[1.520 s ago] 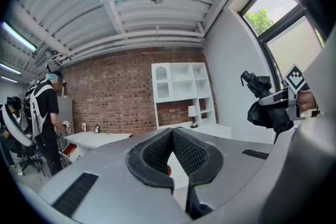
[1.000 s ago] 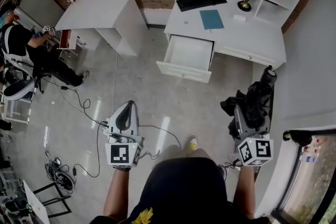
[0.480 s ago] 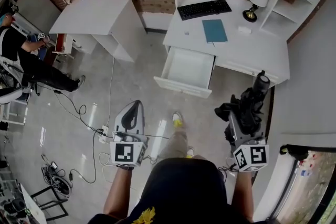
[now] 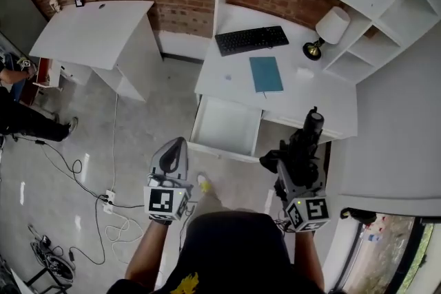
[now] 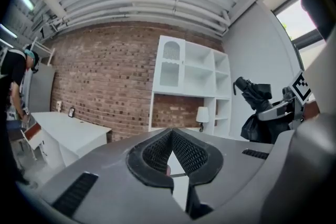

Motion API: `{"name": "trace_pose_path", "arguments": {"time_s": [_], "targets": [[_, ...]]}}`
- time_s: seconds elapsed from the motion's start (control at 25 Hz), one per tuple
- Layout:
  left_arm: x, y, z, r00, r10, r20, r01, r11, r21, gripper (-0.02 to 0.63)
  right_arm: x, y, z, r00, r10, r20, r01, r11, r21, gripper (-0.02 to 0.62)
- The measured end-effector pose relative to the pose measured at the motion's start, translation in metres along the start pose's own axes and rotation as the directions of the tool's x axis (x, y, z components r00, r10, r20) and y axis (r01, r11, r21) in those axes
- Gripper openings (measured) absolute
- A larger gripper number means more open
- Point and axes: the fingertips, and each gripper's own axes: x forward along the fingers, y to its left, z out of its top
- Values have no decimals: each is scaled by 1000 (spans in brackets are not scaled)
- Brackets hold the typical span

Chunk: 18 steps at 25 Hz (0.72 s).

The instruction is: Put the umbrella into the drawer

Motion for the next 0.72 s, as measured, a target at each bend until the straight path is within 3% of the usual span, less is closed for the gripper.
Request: {"name": "trace_pose_path", "arguments": {"time_s": [0.2,0.44,0.6,0.72], "targets": [[50,18,-4,998,-70,-6,70,998,6,17,67,34,4,994,73,-84,-76,996,-38,299],[89,38,-24,999,-39,-35,36,998,-60,17,134,37,-25,968,155,-196,-167,985,-43,299],[113,53,-46,998,23,-66,-27,998,-64,17,182,36,-62,933,236,-273,-258,965,-49,299],[124,58,-71,992,51,-116,-60,995,-76,17,218,40,-103,886,300,-354,-342,938,-61,299]]}}
